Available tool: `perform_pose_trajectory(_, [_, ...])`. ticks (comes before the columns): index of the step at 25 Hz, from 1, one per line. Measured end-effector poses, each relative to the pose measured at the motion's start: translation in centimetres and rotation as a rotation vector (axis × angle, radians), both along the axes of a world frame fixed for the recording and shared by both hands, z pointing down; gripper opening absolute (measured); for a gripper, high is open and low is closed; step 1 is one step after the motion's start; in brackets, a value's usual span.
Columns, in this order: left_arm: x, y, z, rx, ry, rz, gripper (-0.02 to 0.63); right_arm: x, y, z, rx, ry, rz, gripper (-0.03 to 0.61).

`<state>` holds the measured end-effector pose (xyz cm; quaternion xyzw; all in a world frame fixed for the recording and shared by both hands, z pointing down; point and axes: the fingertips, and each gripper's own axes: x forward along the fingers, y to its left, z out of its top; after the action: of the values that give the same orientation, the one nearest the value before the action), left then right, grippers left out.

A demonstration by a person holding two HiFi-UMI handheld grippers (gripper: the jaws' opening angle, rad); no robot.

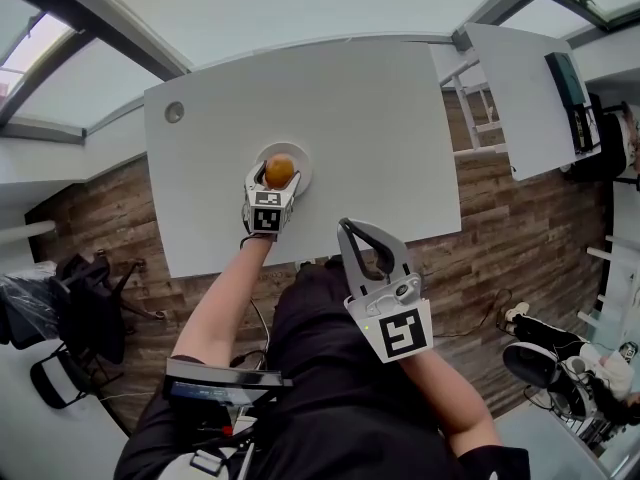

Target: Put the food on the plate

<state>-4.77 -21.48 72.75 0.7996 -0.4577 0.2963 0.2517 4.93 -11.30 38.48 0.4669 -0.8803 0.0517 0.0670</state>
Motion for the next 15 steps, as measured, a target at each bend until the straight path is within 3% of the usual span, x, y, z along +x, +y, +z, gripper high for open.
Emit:
perform_pose_trajectory(6, [-0.1, -0.5, -0.4, -0.002, 0.036, -0.041, 0.341, -0.3, 0.2, 0.2, -0.007, -0.022, -0.013, -0.003])
perform_pose_trajectory(15, [0.4, 0.0, 0.0, -0.008, 0.04, 0.015, 0.341, -0.6, 1.1, 0.1, 0.0, -0.002, -0.026, -0.003])
